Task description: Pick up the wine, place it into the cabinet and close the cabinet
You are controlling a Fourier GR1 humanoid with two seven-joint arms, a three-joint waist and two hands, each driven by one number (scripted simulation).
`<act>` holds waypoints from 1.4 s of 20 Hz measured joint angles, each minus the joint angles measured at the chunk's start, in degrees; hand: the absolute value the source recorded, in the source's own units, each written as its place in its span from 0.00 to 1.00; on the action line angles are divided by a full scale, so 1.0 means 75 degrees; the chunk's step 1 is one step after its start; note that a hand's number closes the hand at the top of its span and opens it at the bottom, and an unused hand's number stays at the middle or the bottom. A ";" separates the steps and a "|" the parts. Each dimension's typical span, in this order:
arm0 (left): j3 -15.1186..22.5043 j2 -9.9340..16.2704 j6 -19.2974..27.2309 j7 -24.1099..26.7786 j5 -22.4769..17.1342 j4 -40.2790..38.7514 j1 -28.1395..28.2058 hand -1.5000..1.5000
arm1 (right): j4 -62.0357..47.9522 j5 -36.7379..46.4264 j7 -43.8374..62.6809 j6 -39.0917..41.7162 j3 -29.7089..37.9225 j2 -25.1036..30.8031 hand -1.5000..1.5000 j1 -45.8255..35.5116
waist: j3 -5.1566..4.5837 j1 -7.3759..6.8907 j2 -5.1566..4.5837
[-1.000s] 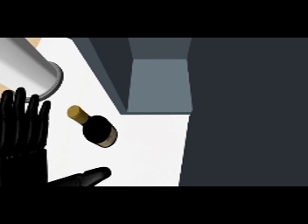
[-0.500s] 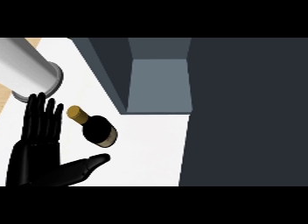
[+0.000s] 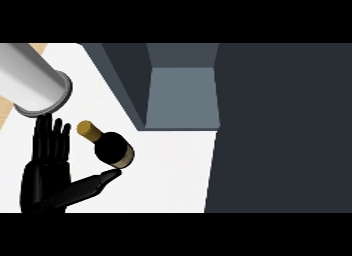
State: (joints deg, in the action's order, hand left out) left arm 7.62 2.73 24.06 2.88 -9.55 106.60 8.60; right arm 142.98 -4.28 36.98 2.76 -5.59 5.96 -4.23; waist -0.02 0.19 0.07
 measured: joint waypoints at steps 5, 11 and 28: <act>-0.0230 -0.0089 -0.0361 0.0538 -0.0250 -0.0655 0.0012 0.00 | 0.0004 0.0005 -0.0101 0.0064 -0.0035 -0.0063 0.00 0.0123 | 0.0000 0.0003 0.0001; -0.0417 -0.0176 -0.0710 0.1081 -0.0377 -0.1509 -0.0135 0.00 | 0.0008 -0.0031 -0.0088 0.0151 0.0142 -0.0048 0.00 0.0085 | 0.0001 0.0007 -0.0001; -0.0961 -0.0238 -0.1650 0.2355 -0.0802 -0.3629 -0.0845 0.00 | 0.0001 -0.0041 0.0312 0.0054 0.0112 -0.0108 0.00 -0.0325 | 0.0001 0.0011 -0.0002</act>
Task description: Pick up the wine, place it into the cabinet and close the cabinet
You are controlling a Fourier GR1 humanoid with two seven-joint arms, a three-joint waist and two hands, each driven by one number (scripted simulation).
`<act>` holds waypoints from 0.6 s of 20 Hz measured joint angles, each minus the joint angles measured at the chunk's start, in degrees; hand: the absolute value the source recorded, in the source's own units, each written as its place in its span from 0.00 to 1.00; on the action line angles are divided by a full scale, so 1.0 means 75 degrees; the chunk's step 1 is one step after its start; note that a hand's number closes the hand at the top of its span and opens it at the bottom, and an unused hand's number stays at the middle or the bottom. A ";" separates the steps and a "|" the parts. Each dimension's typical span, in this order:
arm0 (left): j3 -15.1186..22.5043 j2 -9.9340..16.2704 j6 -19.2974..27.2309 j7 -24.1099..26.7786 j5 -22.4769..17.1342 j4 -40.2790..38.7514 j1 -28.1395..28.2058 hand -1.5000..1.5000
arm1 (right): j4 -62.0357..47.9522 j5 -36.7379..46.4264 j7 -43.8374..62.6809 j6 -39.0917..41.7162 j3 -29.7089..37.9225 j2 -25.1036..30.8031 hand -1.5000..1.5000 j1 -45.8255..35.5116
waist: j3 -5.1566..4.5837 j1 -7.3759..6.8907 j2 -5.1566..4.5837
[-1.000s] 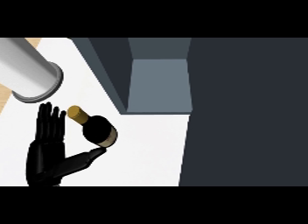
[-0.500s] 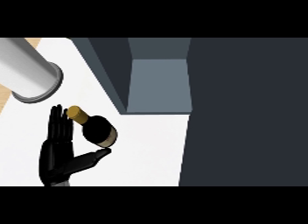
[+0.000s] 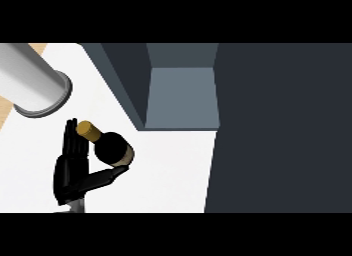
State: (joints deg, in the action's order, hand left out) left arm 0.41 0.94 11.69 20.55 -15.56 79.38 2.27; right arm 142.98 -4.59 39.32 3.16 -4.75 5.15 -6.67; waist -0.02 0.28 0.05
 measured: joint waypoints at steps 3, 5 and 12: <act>-0.0104 0.0023 -0.0191 0.0302 -0.0080 -0.0371 -0.0016 0.00 | 0.0006 0.0016 0.0056 -0.0045 -0.0068 -0.0039 0.00 -0.0022 | 0.0000 -0.0003 0.0001; -0.0128 -0.0017 -0.0194 0.0535 -0.0107 -0.0778 -0.0198 0.00 | 0.0001 0.0035 -0.0056 -0.0018 -0.0154 -0.0086 0.00 0.0103 | 0.0000 0.0003 -0.0001; -0.0181 -0.0055 -0.0197 0.0680 -0.0174 -0.1390 -0.0545 0.00 | 0.0027 0.0026 -0.0051 0.0063 -0.0087 -0.0043 0.00 0.0168 | 0.0002 0.0008 0.0002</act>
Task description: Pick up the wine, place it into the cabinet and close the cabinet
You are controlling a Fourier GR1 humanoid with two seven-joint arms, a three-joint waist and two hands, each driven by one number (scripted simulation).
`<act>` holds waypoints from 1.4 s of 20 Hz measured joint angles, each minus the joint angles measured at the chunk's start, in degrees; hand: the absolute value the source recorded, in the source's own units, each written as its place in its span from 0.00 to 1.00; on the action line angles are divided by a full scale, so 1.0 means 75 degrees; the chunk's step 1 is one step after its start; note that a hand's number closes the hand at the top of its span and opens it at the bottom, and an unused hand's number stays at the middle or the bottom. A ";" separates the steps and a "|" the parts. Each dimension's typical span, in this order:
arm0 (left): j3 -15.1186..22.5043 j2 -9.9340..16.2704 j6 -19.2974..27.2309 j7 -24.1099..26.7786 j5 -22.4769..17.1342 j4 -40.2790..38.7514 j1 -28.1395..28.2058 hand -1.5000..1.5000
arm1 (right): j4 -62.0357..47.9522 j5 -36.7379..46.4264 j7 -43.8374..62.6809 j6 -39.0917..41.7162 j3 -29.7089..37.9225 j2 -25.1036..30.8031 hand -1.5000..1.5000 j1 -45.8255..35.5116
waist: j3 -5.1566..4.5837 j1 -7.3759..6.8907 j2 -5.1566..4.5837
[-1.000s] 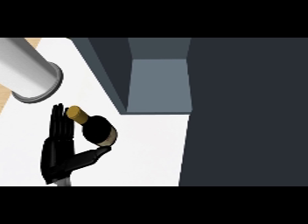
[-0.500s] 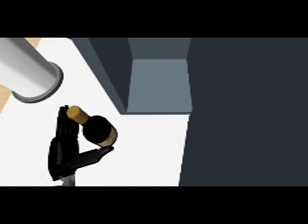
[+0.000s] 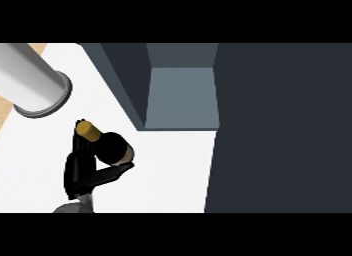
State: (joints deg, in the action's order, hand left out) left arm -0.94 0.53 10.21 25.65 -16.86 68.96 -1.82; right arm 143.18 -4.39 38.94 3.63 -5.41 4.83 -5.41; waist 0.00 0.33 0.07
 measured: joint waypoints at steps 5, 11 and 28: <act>-0.0026 -0.0009 -0.0227 0.0398 -0.0137 -0.0494 -0.0071 0.00 | -0.0010 0.0005 -0.0025 0.0018 0.0023 -0.0001 0.00 0.0011 | -0.0001 -0.0004 -0.0002; -0.0073 -0.0043 -0.0350 0.0785 -0.0312 -0.1082 -0.0404 0.00 | -0.0028 0.0001 -0.0102 0.0113 0.0115 0.0013 0.00 0.0025 | -0.0002 -0.0002 -0.0004; 0.0116 0.0609 -0.1965 0.1571 -0.0262 -0.2318 -0.0944 1.00 | -0.0060 0.0009 0.0001 0.0122 0.0239 0.0013 0.00 -0.0138 | -0.0001 -0.0009 0.0003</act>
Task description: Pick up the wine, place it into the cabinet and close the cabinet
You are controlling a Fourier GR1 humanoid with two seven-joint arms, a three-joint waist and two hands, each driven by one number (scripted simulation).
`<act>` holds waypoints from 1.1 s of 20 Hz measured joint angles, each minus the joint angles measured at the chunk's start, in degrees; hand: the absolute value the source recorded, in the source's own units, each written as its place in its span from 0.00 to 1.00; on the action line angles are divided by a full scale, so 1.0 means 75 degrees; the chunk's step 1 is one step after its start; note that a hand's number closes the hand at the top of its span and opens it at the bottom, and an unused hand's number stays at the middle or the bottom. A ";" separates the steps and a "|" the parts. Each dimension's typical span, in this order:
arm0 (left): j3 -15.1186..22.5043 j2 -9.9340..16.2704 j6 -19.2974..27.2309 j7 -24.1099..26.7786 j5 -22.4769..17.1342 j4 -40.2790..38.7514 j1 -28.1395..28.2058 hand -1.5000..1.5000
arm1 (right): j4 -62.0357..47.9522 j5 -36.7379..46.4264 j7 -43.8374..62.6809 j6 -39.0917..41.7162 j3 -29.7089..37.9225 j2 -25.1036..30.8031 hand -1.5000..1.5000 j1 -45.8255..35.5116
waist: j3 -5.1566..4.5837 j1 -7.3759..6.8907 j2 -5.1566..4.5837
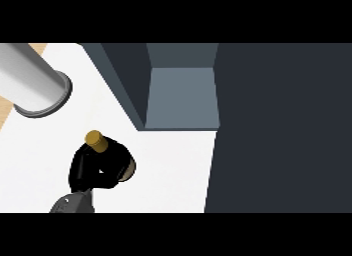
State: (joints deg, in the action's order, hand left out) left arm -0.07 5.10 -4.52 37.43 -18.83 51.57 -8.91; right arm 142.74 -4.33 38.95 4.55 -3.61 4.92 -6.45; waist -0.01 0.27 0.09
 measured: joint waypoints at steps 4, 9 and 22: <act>0.0030 0.0729 -0.0644 -0.0085 0.0111 0.0288 0.0335 1.00 | -0.0018 0.0018 -0.0101 -0.0008 -0.0112 -0.0102 0.00 0.0121 | 0.0004 -0.0016 0.0005; -0.0040 0.0978 -0.0701 0.0065 0.0317 0.0719 0.0545 1.00 | -0.0043 0.0018 -0.0188 0.0065 -0.0035 -0.0104 0.00 0.0181 | 0.0002 -0.0023 0.0002; 0.0098 0.0958 -0.0468 -0.0713 0.0106 0.3759 0.1452 1.00 | -0.0028 0.0002 -0.0007 0.0017 -0.0148 -0.0210 0.00 0.0145 | 0.0006 -0.0059 0.0016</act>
State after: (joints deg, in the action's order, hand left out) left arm 0.67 12.29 -8.03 32.08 -18.04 79.77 1.98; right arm 142.52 -4.31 38.90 4.67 -4.73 3.35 -5.36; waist 0.03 -0.17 0.22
